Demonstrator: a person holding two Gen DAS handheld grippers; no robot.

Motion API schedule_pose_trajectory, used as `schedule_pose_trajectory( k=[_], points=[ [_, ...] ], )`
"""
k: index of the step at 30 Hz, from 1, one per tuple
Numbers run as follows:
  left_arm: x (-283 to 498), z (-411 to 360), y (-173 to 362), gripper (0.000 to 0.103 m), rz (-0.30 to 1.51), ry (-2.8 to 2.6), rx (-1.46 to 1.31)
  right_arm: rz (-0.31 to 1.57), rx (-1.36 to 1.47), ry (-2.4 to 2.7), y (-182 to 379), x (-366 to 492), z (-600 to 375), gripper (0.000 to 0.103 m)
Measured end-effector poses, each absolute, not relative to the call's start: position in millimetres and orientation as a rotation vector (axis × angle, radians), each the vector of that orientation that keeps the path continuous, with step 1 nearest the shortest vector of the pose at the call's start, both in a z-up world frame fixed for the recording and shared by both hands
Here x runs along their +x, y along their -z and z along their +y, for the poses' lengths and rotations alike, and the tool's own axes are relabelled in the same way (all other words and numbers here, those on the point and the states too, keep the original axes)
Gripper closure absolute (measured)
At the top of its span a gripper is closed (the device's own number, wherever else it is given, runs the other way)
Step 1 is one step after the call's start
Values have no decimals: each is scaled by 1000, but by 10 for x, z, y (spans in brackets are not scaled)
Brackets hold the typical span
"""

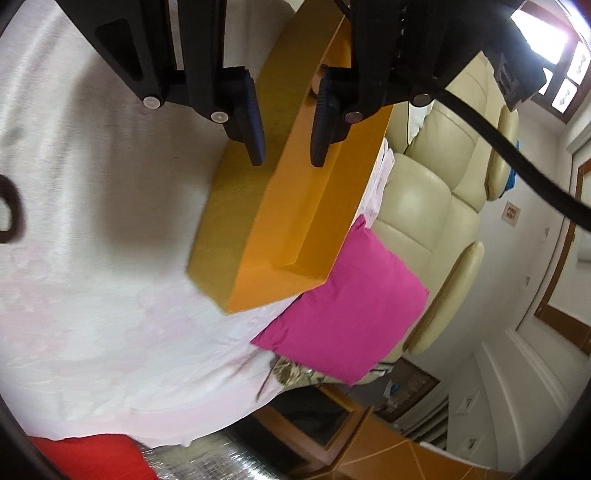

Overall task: Organize jewelry
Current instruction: 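Carry both hair ties over the orange box and open both tools, then move the right tool to the white bead bracelet and the left to the black ring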

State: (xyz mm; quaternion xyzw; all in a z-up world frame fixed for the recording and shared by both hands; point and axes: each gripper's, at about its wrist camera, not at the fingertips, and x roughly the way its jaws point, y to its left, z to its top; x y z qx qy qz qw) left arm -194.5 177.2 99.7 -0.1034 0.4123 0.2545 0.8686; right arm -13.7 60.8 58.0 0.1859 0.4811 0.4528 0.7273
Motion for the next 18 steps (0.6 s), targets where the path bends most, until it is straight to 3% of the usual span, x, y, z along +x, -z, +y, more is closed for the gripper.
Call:
schedule_pose_trajectory(
  k=[7,16,18],
  points=[
    [-1843,1249,-1164,38,823,-450,-123,998,470,-900,-724,-23,39,74],
    [-1712,581,-1344,37,777,-354,-5,948,552,-787,-847,144,-694,74],
    [-1691,454,-1375,37,768,-342,16,944,568,-770,-857,166,-838,69]
  ],
)
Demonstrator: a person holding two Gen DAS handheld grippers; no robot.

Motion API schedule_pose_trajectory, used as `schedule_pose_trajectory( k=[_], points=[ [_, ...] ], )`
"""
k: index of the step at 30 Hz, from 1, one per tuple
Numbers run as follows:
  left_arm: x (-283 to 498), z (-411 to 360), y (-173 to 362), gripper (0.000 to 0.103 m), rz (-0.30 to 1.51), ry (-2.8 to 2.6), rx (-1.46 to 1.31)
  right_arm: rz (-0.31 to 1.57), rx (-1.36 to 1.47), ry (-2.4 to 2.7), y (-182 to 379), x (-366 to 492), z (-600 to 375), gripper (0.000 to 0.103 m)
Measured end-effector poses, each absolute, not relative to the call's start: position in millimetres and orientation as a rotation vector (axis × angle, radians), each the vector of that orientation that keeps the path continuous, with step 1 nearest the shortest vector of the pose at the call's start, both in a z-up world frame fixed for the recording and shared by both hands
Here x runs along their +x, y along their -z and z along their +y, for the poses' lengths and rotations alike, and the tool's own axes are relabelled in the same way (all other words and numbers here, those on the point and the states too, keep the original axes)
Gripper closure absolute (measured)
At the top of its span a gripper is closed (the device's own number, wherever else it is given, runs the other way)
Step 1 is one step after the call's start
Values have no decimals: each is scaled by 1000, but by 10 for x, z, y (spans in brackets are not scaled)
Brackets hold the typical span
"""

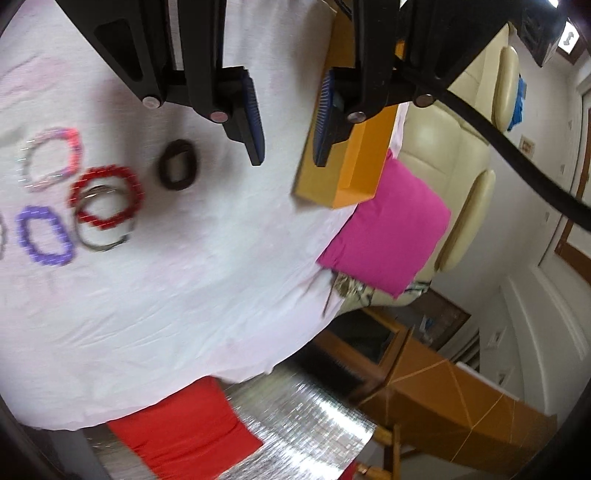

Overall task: Organize jewelry
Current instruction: 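Move the right tool to the white bead bracelet and the left to the black ring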

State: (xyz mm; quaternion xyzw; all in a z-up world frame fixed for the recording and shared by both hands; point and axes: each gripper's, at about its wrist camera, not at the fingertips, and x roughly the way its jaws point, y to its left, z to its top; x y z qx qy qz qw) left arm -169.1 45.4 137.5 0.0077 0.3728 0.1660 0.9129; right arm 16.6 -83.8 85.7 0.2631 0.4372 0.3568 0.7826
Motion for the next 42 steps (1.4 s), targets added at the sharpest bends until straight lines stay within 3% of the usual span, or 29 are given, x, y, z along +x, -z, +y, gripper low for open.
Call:
schedule_pose_trajectory(
  k=[3,26,42],
  points=[
    [-1662,307,-1397,37,761,-327,42,923,581,-733,-875,191,-1053,60],
    [-1401,-311,-1320,36,783,-253,145,913,625,-618,-828,313,-1881,60],
    [-856,-220,-844,36,923,-192,72,1017,637,-382,-576,539,-2521,61]
  ],
)
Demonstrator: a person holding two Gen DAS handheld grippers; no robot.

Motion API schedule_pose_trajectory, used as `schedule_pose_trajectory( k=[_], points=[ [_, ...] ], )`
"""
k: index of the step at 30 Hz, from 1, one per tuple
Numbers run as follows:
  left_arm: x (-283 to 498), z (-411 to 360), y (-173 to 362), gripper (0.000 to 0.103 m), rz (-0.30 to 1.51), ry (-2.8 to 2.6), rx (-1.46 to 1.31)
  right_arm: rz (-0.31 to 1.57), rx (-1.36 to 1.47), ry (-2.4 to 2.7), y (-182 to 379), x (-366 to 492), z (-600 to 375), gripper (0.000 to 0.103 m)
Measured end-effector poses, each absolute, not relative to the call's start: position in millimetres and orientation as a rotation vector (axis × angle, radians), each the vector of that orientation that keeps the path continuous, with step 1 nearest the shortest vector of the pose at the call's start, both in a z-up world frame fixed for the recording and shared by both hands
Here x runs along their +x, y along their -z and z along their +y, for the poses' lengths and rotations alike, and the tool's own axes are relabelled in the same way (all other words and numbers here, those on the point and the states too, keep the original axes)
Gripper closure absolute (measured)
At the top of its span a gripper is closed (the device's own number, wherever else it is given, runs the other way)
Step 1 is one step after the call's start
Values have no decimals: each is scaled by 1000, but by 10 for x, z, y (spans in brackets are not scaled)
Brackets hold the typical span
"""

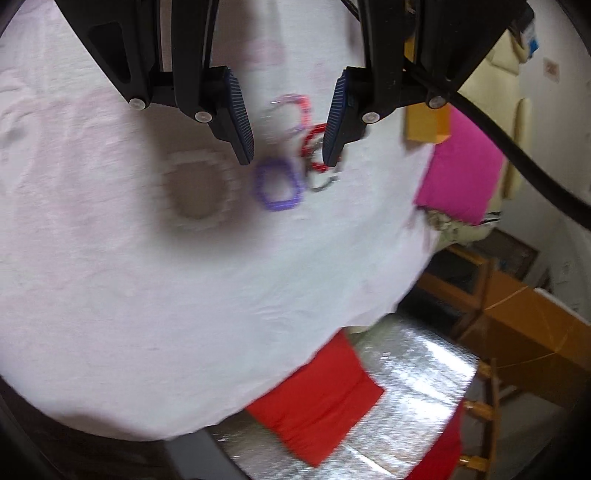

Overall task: Organize jewelry
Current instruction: 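Move the right tool to the white bead bracelet and the left to the black ring, then grasp the white bead bracelet with the right tool while the left tool grasps the black ring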

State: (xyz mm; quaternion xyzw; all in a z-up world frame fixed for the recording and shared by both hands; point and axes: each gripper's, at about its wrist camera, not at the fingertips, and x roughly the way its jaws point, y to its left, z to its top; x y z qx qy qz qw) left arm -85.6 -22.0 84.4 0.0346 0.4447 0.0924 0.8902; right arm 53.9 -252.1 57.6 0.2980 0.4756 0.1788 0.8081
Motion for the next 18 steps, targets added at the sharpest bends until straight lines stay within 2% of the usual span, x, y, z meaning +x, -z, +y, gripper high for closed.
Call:
schedule_pose_trajectory(
  k=[2,4,11,18],
  points=[
    [-732,-198,-811,36,934,-180,69,1036,603,-326,-551,580,-2609,60],
    [-627,-177,-769,36,950,-161,59,1052,543,-262,-521,626,-2669,53],
    [-417,-126,-652,36,980,-134,58,1143,425,-127,-286,783,-2692,53],
    [-255,-95,-561,36,991,-85,35,1120,317,-89,-253,935,-2517,49]
  ],
)
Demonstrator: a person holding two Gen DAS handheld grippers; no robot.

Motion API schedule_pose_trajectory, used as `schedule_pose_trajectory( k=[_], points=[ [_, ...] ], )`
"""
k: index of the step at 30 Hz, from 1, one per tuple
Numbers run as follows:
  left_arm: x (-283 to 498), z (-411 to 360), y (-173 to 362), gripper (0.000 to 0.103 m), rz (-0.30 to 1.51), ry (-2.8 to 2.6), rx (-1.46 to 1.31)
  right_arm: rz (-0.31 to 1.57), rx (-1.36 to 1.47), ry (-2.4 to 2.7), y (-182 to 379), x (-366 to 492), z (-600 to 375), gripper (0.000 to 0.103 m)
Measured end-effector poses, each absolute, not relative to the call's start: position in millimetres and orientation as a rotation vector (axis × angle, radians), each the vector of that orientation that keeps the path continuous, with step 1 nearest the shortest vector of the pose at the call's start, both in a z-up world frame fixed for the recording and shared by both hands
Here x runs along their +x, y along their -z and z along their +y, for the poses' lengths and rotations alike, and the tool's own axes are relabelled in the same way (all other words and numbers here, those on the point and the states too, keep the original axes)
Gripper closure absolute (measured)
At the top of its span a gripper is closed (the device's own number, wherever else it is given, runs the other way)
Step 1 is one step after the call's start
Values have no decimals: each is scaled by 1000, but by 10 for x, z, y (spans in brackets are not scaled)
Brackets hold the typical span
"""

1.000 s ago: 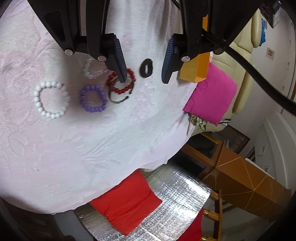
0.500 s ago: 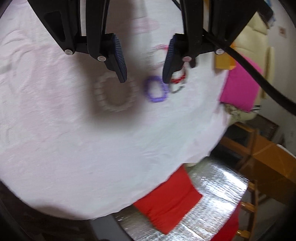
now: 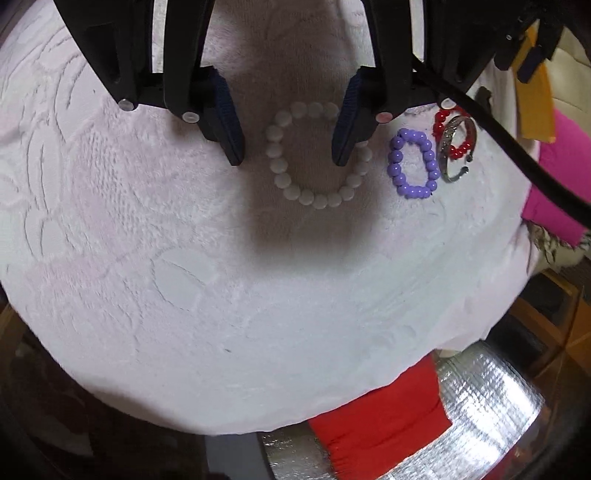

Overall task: Organize jewelry
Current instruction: 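Grasp the white bead bracelet with the right tool while the left tool grasps the black ring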

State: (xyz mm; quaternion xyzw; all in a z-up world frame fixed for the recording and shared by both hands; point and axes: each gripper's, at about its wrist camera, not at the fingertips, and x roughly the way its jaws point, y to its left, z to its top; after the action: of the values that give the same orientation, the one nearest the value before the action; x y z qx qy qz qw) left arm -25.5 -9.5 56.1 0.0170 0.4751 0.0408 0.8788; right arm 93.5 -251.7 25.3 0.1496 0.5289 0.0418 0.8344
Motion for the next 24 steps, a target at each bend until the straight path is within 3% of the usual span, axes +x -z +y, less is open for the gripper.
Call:
schedule_pose_trajectory(
  k=[3,10,12,14,15,16,19,24],
  points=[
    [-182,-94,-515,36,996,-56,20,1109,251,-77,-247,958,-2412,51],
    [20,-98,-391,36,1002,-10,-35,1081,185,-33,-245,982,-2368,93],
    [76,-112,-337,36,1005,-1,-40,1082,225,-49,-245,989,-2437,92],
    [117,-115,-286,49,1006,-6,-42,1079,271,-75,-269,1019,-2483,93],
    [138,-118,-262,67,1007,-2,-44,1071,290,-85,-285,1024,-2517,93],
    [152,-121,-241,72,1011,2,-46,1063,304,-94,-299,1034,-2549,93],
    [145,-126,-238,84,994,8,-44,1019,350,-130,-400,1012,-2607,93],
    [77,-107,-307,89,980,7,-46,972,421,-194,-535,979,-2658,93]
  ],
)
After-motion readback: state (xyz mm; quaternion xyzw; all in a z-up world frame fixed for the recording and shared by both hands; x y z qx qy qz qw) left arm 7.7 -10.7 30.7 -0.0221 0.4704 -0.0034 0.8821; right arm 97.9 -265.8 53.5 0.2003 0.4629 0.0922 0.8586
